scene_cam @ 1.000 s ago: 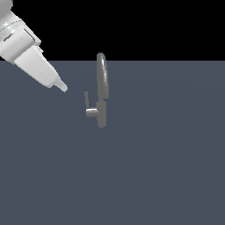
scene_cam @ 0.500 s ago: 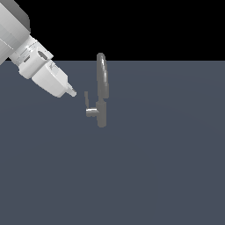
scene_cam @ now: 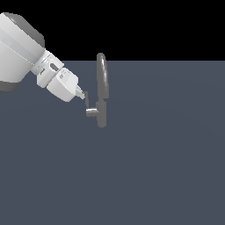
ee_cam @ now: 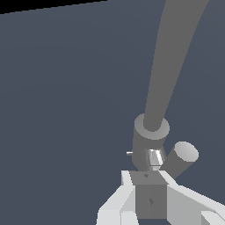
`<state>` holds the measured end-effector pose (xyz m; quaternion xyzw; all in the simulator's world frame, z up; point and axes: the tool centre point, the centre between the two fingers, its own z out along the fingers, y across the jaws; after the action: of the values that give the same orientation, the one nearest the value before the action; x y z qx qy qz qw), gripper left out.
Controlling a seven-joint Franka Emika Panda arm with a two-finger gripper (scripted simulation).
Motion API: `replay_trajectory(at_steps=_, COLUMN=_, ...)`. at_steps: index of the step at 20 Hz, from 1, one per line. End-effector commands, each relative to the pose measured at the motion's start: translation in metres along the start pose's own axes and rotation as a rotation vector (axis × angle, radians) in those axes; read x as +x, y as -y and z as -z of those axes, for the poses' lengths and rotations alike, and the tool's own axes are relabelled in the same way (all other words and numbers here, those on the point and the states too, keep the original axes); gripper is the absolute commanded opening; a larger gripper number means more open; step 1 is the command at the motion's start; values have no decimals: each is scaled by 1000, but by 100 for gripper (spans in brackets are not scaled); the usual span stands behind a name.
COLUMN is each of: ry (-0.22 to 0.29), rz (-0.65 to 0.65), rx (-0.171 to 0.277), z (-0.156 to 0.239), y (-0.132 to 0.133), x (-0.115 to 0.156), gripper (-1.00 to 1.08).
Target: Turn on the faucet by rotating a designated handle.
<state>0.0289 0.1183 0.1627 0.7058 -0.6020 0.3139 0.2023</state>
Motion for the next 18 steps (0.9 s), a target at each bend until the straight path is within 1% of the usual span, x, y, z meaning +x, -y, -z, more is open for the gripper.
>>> replay_trajectory(at_steps=1, ry=-15, rz=-28, rx=-9, z=-6, y=7, x=2, gripper=-100)
replay_trajectory(at_steps=9, ry=-39, rz=-70, rx=-22, z=-15, y=17, x=6, gripper=-100)
replay_trajectory(at_steps=16, ry=-40, rz=-71, rx=-22, z=-15, y=18, x=7, gripper=-100)
replay_trajectory(at_steps=18, ry=-40, rz=-71, rx=-22, z=-14, y=13, x=8, gripper=-100)
